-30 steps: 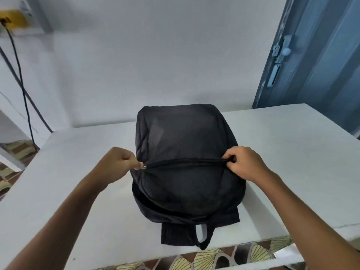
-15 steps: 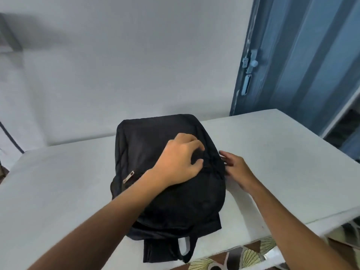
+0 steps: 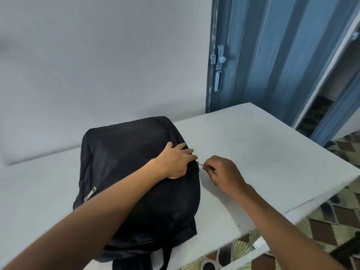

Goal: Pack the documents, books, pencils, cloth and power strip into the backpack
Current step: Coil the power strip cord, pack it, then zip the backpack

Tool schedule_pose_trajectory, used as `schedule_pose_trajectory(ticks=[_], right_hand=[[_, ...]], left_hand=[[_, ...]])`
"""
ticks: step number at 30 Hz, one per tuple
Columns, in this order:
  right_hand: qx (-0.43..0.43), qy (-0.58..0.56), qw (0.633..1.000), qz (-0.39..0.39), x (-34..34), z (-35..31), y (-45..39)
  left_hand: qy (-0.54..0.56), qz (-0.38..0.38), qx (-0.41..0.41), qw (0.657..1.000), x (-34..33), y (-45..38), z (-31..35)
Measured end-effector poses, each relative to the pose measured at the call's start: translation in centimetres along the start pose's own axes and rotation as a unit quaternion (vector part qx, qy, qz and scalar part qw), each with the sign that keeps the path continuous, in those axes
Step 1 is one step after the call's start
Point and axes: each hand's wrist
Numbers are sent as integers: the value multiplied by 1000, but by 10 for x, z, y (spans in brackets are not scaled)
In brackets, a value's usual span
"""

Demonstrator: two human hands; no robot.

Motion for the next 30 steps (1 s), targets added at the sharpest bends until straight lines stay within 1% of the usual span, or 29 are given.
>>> schedule_pose_trajectory(ticks=[3,5,9,12,15,17,18,19,20,21,22,24,27,28,29,30], right_hand=[[66,66,994,-58,18,-4,7],[84,84,987,-108,32,-13,16],[106,110,967,-206,48,-44,43],[113,68,962,-239,45,-81,70],[101,4,965,-243,34,-118,90],[90,-38,966,-239,24,-142,99],[86,-55,966,-237,20,-153,103],[81,-64,967,-234,17,-161,105],[74,-71,967,-232,15,-170,105],[59,-85,967,-233,14,-176,103],[40,-105,965,-237,14,-184,101],[-6,-134,958,-253,18,-194,93],[-55,-146,952,-263,22,-207,83],[-61,-144,955,-253,22,-211,80],[-60,-135,961,-235,21,-215,77],[-56,-115,967,-220,20,-220,75]], left_hand=[[-22,-43,3,999,1,-8,0],[-31,-66,5,997,-1,-11,1],[-57,-65,-1,996,-11,-12,2],[-77,-51,-4,996,-16,-11,6],[-69,-21,3,997,-17,-8,10],[2,0,4,1000,-12,0,13],[72,24,-2,997,-8,9,14],[156,59,-15,986,-2,20,16],[237,95,-29,967,5,37,17],[304,122,-41,944,11,58,18],[356,134,-51,923,17,84,17],[412,115,-54,902,21,135,10],[473,8,-31,880,4,205,-5],[480,-7,-19,877,-7,222,-6],[472,9,-7,882,-19,233,-4],[449,59,4,891,-31,240,2]])
Point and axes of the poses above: each hand's wrist, its own y-axis away from the middle knuckle, its own x-axis out of the back of the hand, z = x × y, and after that the axes turned 3 degrees about x, right-handed
